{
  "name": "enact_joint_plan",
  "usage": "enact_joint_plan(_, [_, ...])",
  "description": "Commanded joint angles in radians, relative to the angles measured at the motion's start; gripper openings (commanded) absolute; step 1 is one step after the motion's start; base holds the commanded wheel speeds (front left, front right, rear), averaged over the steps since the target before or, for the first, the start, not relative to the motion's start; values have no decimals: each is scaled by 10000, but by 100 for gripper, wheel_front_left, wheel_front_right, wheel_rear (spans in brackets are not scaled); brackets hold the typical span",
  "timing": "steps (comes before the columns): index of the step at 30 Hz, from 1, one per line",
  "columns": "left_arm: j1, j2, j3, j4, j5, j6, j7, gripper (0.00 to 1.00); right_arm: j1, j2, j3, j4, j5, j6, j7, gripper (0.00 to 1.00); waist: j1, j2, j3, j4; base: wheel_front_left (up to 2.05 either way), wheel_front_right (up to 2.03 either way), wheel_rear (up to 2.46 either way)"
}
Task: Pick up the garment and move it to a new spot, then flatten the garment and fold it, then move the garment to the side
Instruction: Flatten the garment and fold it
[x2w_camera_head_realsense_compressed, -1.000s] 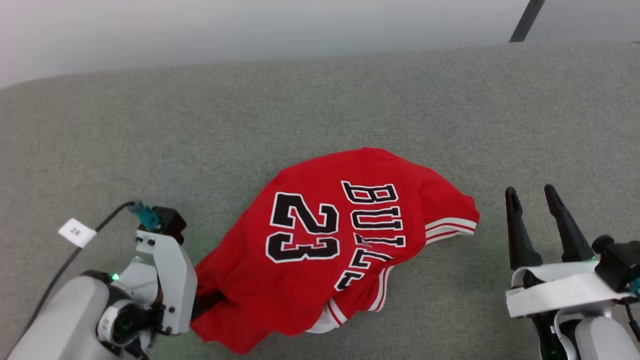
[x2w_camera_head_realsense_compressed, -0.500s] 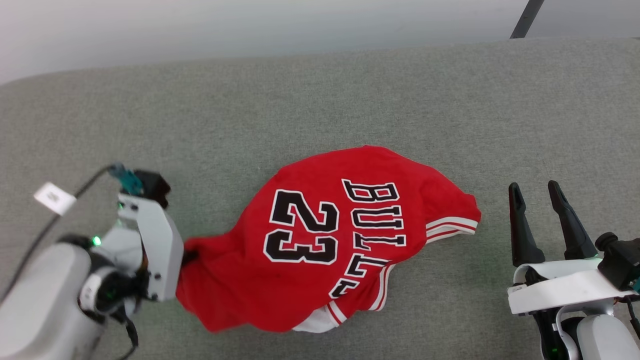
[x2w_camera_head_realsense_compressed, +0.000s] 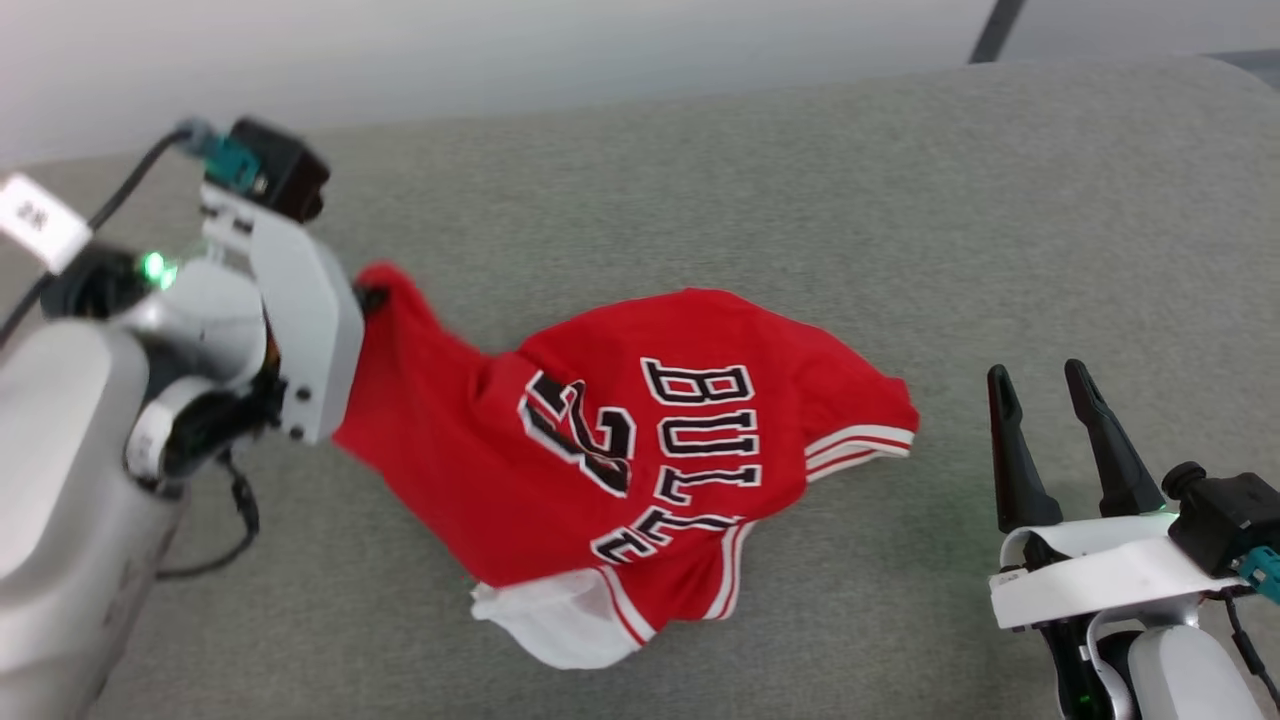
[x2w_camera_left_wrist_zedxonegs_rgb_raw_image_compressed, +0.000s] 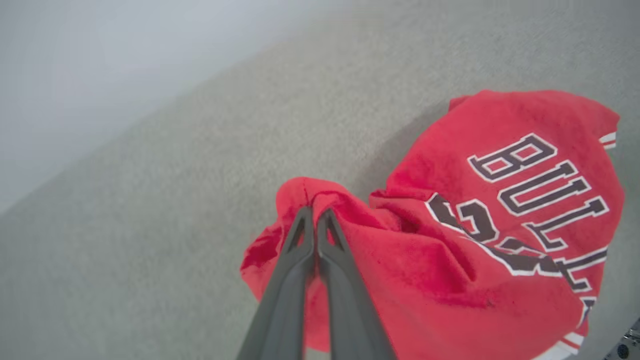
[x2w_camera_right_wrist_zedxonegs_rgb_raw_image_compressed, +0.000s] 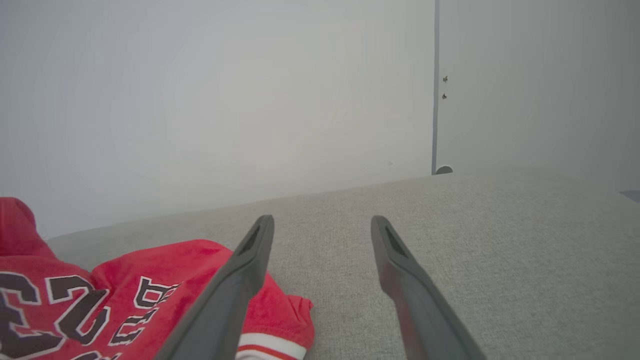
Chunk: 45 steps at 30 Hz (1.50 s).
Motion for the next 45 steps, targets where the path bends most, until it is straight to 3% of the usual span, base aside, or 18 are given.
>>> enact_joint_plan(1, [-168, -24, -23, 49, 80, -37, -103, 0, -123, 21, 12, 6, 107, 4, -57, 100, 0, -1, 98, -214, 0, 0, 0])
enact_joint_plan(6, [-1011, -206, -614, 800, 671, -155, -1217, 0, -170, 122, 125, -5, 99, 4, -56, 100, 0, -1, 329, -618, 0, 0, 0])
enact_joint_plan(14, [-1444, -416, -1843, 2334, 309, -171, -2122, 0, -292, 242, 137, -40, 141, 4, -56, 100, 0, -1, 645, -911, 0, 0, 0])
enact_joint_plan(16, [-1503, -380, -2151, 2616, 95, -172, -2324, 91, -282, 257, 104, -33, 114, 4, -56, 100, 0, -1, 670, -891, 0, 0, 0])
enact_joint_plan(17, [-1548, -364, -2285, 2711, 9, -173, -2405, 100, -269, 269, 86, -15, 95, 4, -56, 100, 0, -1, 665, -863, 0, 0, 0])
enact_joint_plan(25, [-2094, -153, -3193, 2909, -285, -175, -3008, 100, -163, 249, -54, 33, -41, 4, -56, 100, 0, -1, 380, -322, 0, 0, 0])
enact_joint_plan(33, [-1720, -93, -3226, 2521, -895, -157, -3181, 100, -5, 59, -345, -105, -178, 4, -58, 100, 0, -1, -171, 350, 0, 0, 0])
enact_joint_plan(38, [-1026, 95, -3168, 1999, -1399, 179, -2834, 100, 152, -69, -558, -164, -256, 4, -56, 100, 0, -1, -447, 686, 0, 0, 0])
enact_joint_plan(45, [268, 513, -3135, 935, -2455, 1173, -1519, 100, 173, -140, -723, -270, -349, 4, -56, 100, 0, -1, -553, 933, 0, 0, 0])
